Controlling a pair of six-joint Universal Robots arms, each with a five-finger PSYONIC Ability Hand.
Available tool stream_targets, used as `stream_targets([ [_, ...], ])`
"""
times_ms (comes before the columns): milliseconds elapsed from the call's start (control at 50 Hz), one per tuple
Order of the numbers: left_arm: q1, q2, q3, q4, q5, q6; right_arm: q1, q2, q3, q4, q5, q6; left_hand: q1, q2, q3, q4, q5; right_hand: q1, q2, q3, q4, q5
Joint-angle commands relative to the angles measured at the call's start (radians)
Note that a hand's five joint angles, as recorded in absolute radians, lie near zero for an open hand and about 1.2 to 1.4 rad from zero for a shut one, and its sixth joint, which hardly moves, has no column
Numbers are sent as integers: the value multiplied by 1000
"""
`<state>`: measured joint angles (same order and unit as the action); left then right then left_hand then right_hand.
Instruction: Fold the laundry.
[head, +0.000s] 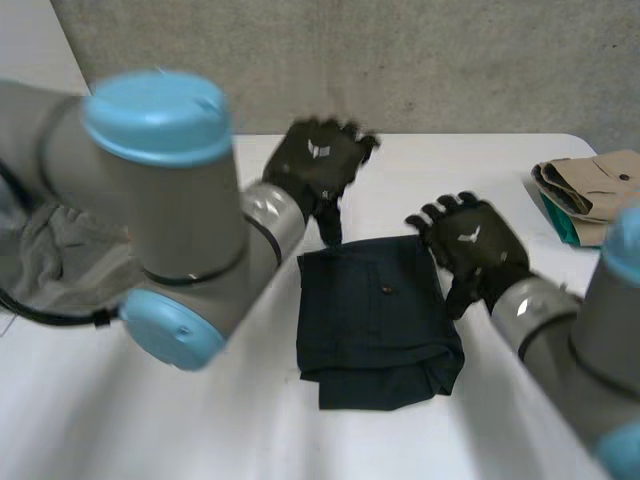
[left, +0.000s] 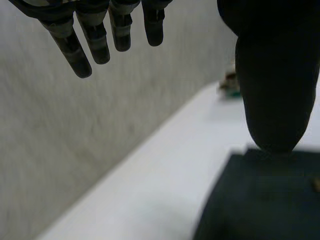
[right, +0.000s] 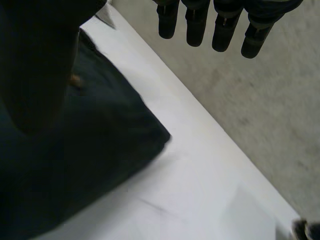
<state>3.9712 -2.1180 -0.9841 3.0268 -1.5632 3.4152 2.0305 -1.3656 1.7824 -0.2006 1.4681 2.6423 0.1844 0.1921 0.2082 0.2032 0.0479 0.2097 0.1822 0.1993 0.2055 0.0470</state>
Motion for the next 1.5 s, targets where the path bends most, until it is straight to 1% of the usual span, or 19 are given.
stream_targets([
  [20,37,67,-1,9,282,-10,85,-40,265,-189,0,-2,-3,-11,-27,-22,-41,-35,-8,-25,-31,-47],
  [80,48,73,-1,-11,386,-40,88,-26,339,-288,1,5,0,-8,-24,-19,-38,-35,-8,-25,-31,-47],
  [120,49,79,-2,-19,406,-63,86,18,379,-377,3,5,3,-5,-21,-16,-35,-35,-8,-25,-31,-47],
  [280,46,79,-8,-19,408,-88,89,137,376,-595,20,5,6,-2,-18,-13,-32,-35,-8,-25,-31,-47],
  [460,40,79,-24,-17,408,-90,93,280,232,-622,51,2,6,-2,-18,-13,-32,-35,-8,-25,-31,-47],
  [480,40,79,-27,-17,408,-90,91,280,223,-623,54,2,6,-2,-18,-13,-32,17,45,28,22,6],
  [500,40,79,-30,-17,408,-90,88,278,206,-623,46,4,6,-2,-18,-13,-32,656,683,666,660,644],
  [520,40,79,-31,-17,408,-90,86,278,200,-626,41,7,6,-2,-18,-13,-32,1124,1152,1135,1128,1112],
  [540,40,79,-33,-17,408,-90,83,278,192,-631,37,11,6,-2,-18,-13,-32,1186,1213,1196,1190,1174],
  [660,43,82,-33,-17,408,-90,76,278,106,-623,-32,48,9,1,-15,-10,-29,1187,1214,1197,1191,1175],
  [800,48,118,-18,-13,410,-90,30,278,8,-612,-51,99,9,1,-15,-10,-29,1187,1214,1197,1191,1175],
  [960,48,159,44,44,407,-96,-131,260,-210,-614,-95,157,9,1,-15,-10,-29,1187,1214,1197,1191,1175],
  [1040,51,191,68,66,407,-134,-284,249,-360,-600,-152,276,11,4,-12,-7,-26,1187,1214,1197,1191,1175],
  [1160,51,193,58,69,408,-157,-479,279,-549,-522,-233,373,11,4,-12,-7,-26,1187,1214,1197,1191,1175],
  [1260,51,184,28,69,408,-157,-650,466,-731,-478,-342,407,14,7,-9,-4,-24,1187,1214,1197,1191,1175],
  [1300,51,179,7,69,411,-156,-703,598,-849,-444,-411,406,14,7,-9,-4,-24,1187,1214,1197,1191,1175],
  [1360,51,170,-1,70,411,-156,-727,719,-928,-439,-462,404,14,7,-9,-4,-24,1187,1214,1197,1191,1175],
  [1380,51,158,-1,69,411,-154,-743,797,-977,-439,-491,403,14,7,-9,-4,-24,1187,1214,1197,1191,1175],
  [1500,51,121,-1,69,407,-154,-791,957,-1057,-427,-560,398,17,10,-6,-1,-21,1187,1214,1197,1191,1175],
])
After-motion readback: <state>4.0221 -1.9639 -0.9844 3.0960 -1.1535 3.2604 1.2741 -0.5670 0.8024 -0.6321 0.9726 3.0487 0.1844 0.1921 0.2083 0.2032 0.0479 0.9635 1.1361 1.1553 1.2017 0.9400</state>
